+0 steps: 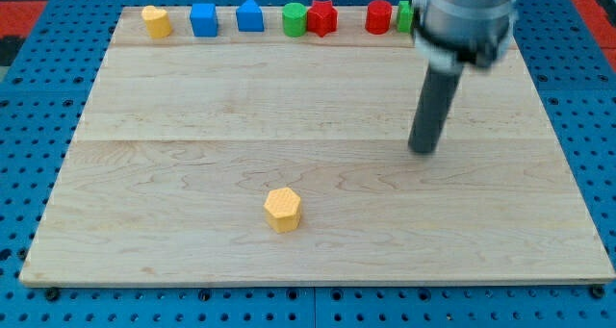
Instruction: Move yellow hexagon between red star and red circle
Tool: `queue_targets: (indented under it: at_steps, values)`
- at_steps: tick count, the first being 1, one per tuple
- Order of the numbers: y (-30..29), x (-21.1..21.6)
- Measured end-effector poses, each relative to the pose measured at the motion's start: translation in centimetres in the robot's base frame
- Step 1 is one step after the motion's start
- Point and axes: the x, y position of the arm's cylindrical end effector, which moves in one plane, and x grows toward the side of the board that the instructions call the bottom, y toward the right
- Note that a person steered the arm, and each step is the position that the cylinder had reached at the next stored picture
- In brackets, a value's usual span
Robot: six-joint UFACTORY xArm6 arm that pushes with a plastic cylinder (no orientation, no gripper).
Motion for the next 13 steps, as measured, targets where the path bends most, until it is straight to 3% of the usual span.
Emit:
queue_targets:
  at_steps: [1,2,3,5,8,9,10,11,13]
  values:
    - [-7.7,7.3]
    - [-18.3,7.3]
    - [-21.6,3.2]
    - [-20.4,8.1]
    - [-12.8,-1.0]
    - [-13.1,3.7]
    - [-8.7,2.2]
    - [-8.7,-3.4]
    - [-13.6,-7.4]
